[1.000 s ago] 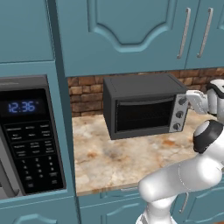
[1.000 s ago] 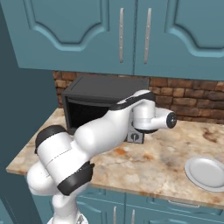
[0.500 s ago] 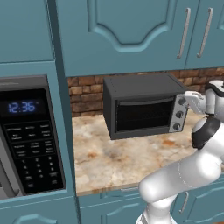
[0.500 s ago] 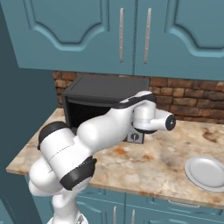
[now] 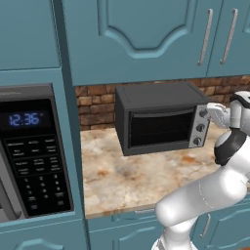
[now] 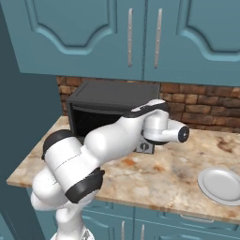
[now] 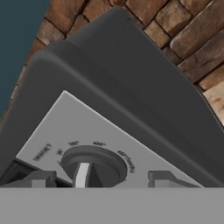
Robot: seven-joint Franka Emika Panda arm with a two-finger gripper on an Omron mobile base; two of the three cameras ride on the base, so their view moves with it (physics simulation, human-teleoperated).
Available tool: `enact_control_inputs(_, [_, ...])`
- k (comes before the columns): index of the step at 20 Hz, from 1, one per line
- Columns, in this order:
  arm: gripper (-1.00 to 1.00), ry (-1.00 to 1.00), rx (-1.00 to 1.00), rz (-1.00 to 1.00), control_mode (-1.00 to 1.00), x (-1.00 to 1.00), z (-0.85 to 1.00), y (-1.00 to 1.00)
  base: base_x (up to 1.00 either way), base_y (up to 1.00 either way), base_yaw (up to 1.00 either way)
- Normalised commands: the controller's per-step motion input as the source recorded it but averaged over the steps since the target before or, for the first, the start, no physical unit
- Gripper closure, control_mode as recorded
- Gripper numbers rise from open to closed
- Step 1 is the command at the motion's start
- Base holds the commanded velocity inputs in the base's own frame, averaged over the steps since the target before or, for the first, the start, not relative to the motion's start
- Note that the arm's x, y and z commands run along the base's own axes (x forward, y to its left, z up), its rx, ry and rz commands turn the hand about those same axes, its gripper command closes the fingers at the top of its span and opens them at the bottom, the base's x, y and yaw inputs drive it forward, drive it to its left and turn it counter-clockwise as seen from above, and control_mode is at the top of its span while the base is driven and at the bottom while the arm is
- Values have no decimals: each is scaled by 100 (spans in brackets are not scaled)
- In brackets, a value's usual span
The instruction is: Pull the toaster oven rack outwards. Pick up the baguette from the plate and place it on the toaster oven rack. Close the toaster oven door fully and set the temperature to the lowest setting.
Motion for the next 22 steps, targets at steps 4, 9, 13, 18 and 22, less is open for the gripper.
enact_control_inputs(4, [100, -1, -1, 0, -100, 15, 0, 0, 0, 0, 0])
enact_control_inputs(9, [100, 0, -3, 0, -100, 12, 0, 0, 0, 0, 0])
enact_control_inputs(13, [100, 0, -10, 0, -100, 10, 1, 0, 0, 0, 0])
enact_control_inputs(18, [100, 0, -10, 0, -100, 5, 11, 0, 0, 0, 0])
enact_control_inputs(22, [100, 0, -11, 0, -100, 6, 14, 0, 0, 0, 0])
